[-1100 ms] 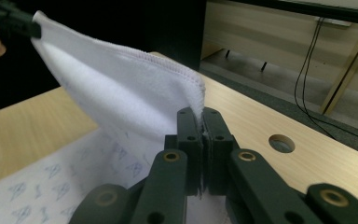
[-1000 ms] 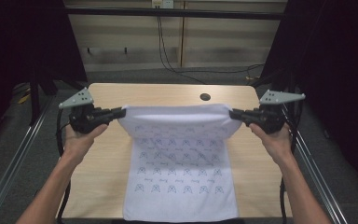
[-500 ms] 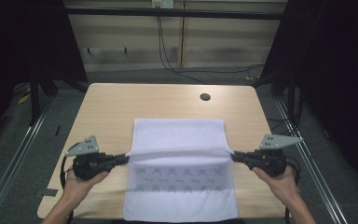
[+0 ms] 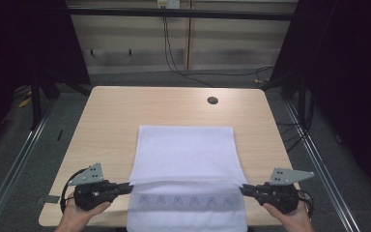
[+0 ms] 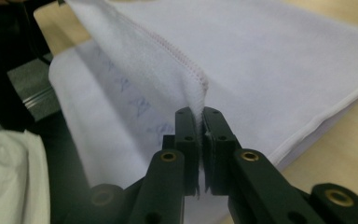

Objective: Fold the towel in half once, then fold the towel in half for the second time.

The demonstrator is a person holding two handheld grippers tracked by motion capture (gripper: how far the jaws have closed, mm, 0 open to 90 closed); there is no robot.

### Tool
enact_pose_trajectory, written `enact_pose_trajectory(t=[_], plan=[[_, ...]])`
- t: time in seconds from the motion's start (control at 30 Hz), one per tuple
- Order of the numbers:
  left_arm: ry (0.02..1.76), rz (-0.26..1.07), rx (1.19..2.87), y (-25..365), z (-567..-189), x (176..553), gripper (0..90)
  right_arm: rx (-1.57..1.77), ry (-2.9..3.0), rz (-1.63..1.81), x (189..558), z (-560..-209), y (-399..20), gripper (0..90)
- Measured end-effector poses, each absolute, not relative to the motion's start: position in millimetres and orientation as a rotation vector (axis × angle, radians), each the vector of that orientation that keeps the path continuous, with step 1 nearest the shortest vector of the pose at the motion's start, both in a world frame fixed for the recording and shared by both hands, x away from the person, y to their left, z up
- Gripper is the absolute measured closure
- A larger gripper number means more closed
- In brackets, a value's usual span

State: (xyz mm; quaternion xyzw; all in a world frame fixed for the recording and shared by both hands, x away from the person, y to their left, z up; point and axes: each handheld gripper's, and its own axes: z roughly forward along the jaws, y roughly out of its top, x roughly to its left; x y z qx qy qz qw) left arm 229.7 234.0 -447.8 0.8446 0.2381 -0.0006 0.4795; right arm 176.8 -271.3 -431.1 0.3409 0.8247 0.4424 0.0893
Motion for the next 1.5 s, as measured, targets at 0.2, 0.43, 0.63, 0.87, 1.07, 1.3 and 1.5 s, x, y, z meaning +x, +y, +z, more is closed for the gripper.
enact_pose_trajectory(t=[0.2, 0.43, 0.63, 0.87, 1.07, 1.3, 1.5], plan=[[0.525, -0.102, 2.235, 230, -476, 224, 84.5, 1.054, 2.648, 1.174, 168, -474, -264, 80.0], [0.441, -0.190, 2.215, 235, -469, 219, 74.0, 0.949, 2.776, 1.148, 148, -471, -260, 69.1], [0.495, -0.178, 2.068, 246, -460, 230, 65.7, 1.016, 2.611, 1.261, 150, -464, -270, 66.9], [0.643, -0.115, 2.104, 219, -470, 284, 65.9, 1.103, 2.487, 1.277, 200, -462, -275, 66.3], [0.734, -0.032, 2.071, 203, -475, 337, 70.7, 1.120, 2.488, 1.232, 259, -470, -255, 64.8], [0.848, 0.029, 2.138, 199, -496, 368, 69.7, 1.170, 2.482, 1.155, 315, -483, -238, 63.8], [0.809, 0.092, 2.198, 196, -499, 365, 67.8, 1.185, 2.468, 1.104, 333, -495, -230, 63.9]])
